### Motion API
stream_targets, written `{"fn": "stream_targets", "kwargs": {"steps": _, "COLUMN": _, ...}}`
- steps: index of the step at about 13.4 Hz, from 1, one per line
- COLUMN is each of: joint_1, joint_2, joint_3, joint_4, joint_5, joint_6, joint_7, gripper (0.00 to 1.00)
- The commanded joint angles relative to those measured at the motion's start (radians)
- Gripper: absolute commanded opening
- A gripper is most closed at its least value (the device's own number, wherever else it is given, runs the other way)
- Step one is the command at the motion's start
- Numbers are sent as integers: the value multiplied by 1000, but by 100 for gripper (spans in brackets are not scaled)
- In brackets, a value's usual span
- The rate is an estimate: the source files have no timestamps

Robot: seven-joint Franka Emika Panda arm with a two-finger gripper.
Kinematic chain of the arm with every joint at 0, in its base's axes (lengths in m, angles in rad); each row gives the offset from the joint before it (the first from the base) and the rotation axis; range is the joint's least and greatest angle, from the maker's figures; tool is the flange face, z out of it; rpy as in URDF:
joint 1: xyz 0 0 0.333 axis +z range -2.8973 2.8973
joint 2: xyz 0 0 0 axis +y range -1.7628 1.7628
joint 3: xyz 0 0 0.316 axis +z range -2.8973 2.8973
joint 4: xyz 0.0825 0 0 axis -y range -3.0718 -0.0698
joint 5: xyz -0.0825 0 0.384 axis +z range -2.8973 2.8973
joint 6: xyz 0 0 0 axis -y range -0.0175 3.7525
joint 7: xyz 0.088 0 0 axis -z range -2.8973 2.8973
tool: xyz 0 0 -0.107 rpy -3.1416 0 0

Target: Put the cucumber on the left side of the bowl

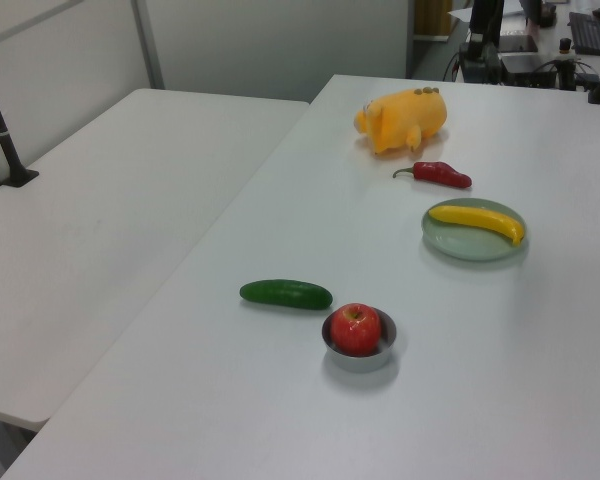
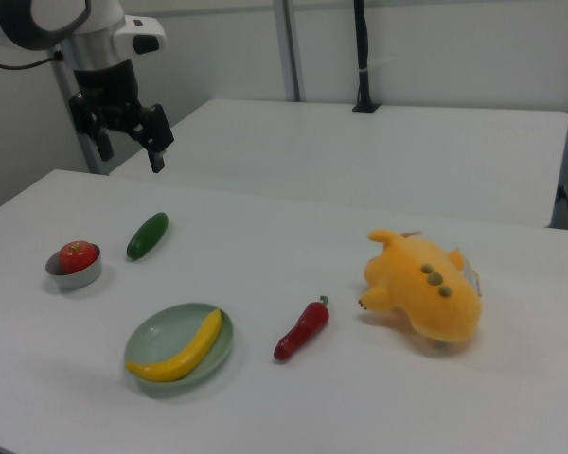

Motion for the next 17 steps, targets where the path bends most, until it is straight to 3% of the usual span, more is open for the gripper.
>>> {"fn": "stream_targets", "kwargs": {"steps": 1, "joint_1": 0, "joint_2": 3, "joint_3": 0, "joint_4": 10, "joint_5": 9, "joint_6": 3, "joint_7": -24, "gripper": 100}}
{"fn": "stream_targets", "kwargs": {"steps": 17, "joint_1": 6, "joint_2": 12, "joint_3": 0, "joint_4": -14, "joint_5": 16, "joint_6": -5, "joint_7": -27, "gripper": 100}}
